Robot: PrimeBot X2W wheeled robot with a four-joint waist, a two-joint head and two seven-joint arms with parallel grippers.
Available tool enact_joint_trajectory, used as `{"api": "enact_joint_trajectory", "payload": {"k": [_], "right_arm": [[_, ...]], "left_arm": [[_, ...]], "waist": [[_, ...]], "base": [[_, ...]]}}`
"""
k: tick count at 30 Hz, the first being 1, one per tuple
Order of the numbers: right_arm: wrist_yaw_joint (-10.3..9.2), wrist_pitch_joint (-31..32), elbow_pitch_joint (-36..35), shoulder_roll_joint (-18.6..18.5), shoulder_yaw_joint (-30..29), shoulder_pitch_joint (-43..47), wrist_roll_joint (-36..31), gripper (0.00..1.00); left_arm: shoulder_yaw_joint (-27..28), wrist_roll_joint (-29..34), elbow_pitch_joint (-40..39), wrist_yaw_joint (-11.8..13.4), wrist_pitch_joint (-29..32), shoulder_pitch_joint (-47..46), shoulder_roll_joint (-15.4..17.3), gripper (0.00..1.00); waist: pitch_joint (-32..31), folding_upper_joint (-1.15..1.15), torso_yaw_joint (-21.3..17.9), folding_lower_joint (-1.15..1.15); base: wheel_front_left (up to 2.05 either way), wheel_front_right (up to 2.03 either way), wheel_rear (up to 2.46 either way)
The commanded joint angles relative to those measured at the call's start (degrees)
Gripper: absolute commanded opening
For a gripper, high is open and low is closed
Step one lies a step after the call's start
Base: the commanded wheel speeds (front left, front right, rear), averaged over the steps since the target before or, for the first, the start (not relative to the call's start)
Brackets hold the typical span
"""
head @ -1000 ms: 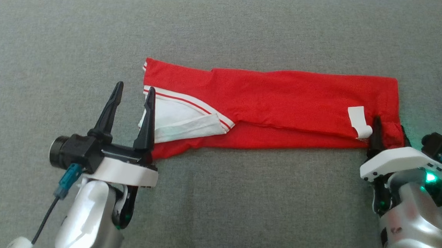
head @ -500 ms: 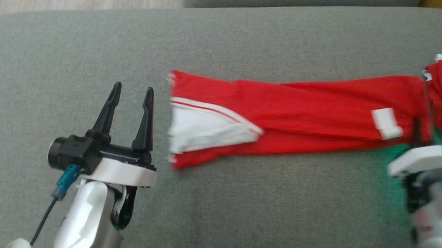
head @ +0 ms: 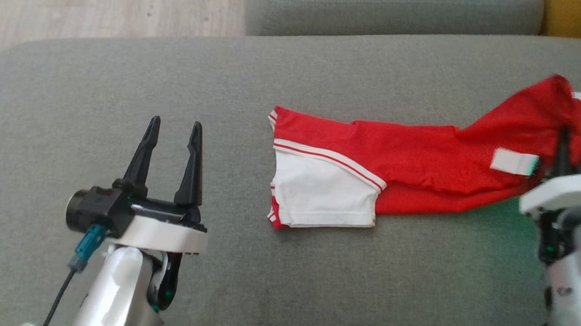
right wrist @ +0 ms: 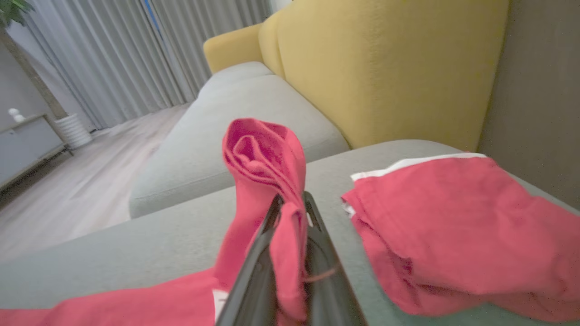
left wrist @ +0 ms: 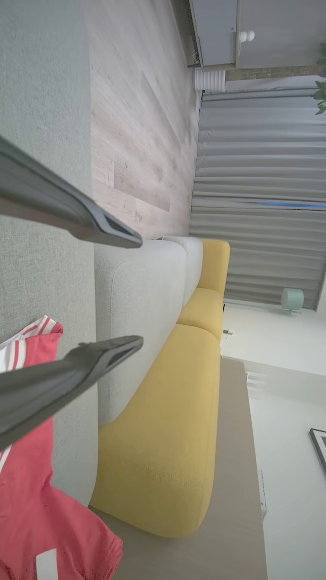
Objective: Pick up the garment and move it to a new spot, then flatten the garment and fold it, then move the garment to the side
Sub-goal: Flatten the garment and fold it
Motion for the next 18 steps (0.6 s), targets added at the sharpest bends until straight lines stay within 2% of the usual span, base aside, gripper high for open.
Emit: {"api": "enact_joint_trajectory", "payload": {"k": [1, 10, 18], "right_arm": [[-0.04, 0.2, -2.7, 0.5, 2.0, -1.6, 0.4, 0.00], [-0.04, 5.2, -10.8, 6.9, 9.9, 0.0, 2.9, 0.00], [-0.04, 7.6, -11.7, 8.9, 16.7, 0.7, 4.4, 0.00]], "left_arm": [[1.8, -0.3, -2.4, 0.5, -0.3, -1.1, 0.4, 1.00], [3.5, -0.3, -2.9, 0.7, -0.3, 0.5, 0.4, 1.00], [3.2, -0.7, -2.8, 0.6, -0.3, 0.6, 0.4, 1.00]], "waist": [[-0.9, 0.00, 0.8, 0.00], [-2.9, 0.00, 6.0, 0.00], [-1.8, 0.00, 12.8, 0.00]], "base": [[0.00, 0.00, 0.00], [0.00, 0.00, 0.00], [0.00, 0.00, 0.00]]}}
